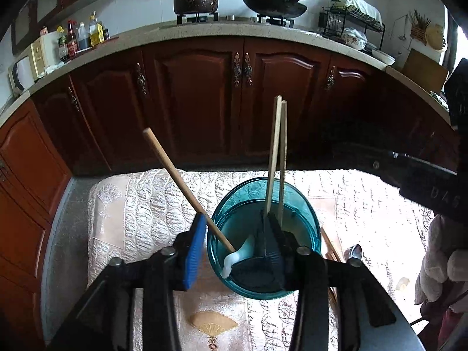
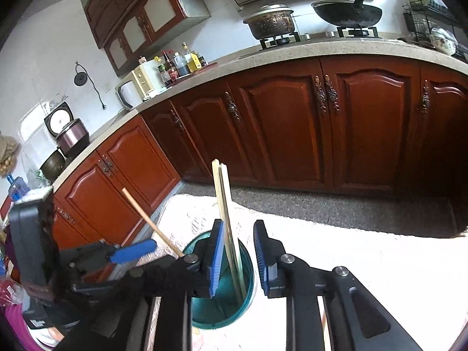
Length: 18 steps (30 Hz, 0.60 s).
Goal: Organize utensils
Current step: 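Open both grippers to release the spoon and chopstick into the cup, then grasp another wooden chopstick with the right gripper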
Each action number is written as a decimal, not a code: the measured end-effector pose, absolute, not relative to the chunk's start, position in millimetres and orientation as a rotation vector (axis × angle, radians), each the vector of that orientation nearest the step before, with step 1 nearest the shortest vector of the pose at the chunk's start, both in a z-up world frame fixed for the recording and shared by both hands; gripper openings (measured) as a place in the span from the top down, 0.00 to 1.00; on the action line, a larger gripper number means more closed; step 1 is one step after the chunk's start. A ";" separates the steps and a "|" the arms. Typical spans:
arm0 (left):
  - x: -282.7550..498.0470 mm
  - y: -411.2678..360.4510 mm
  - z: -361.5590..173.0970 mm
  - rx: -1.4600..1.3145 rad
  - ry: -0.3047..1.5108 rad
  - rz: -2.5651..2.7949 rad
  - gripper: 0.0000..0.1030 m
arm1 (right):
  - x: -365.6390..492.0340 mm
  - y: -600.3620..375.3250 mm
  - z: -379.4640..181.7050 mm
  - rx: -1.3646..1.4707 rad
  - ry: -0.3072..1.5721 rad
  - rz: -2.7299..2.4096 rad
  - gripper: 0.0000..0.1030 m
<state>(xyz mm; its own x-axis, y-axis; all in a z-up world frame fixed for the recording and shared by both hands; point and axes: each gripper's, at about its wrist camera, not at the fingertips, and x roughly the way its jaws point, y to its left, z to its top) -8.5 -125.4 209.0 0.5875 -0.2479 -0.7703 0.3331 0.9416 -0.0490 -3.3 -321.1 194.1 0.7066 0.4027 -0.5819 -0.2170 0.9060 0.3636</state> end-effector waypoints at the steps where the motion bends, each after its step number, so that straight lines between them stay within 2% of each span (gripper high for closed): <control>1: -12.0 -125.7 211.1 0.103 0.871 -0.340 0.51 | -6.5 -321.9 194.0 0.280 0.709 0.347 0.75; 10: -42.4 -133.4 221.6 0.091 0.817 -0.336 0.39 | -51.3 -327.1 191.9 0.249 0.713 0.303 0.70; 18: -69.4 -148.5 219.8 0.079 0.819 -0.382 0.38 | -91.4 -343.2 175.5 0.241 0.753 0.251 0.69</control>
<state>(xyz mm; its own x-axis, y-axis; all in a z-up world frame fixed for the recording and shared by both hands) -69.4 -148.5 219.8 0.6188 -0.3016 -0.7253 0.3620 0.9289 -0.0774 -91.4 -343.2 175.5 0.7024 0.3089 -0.6413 -0.1378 0.9429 0.3032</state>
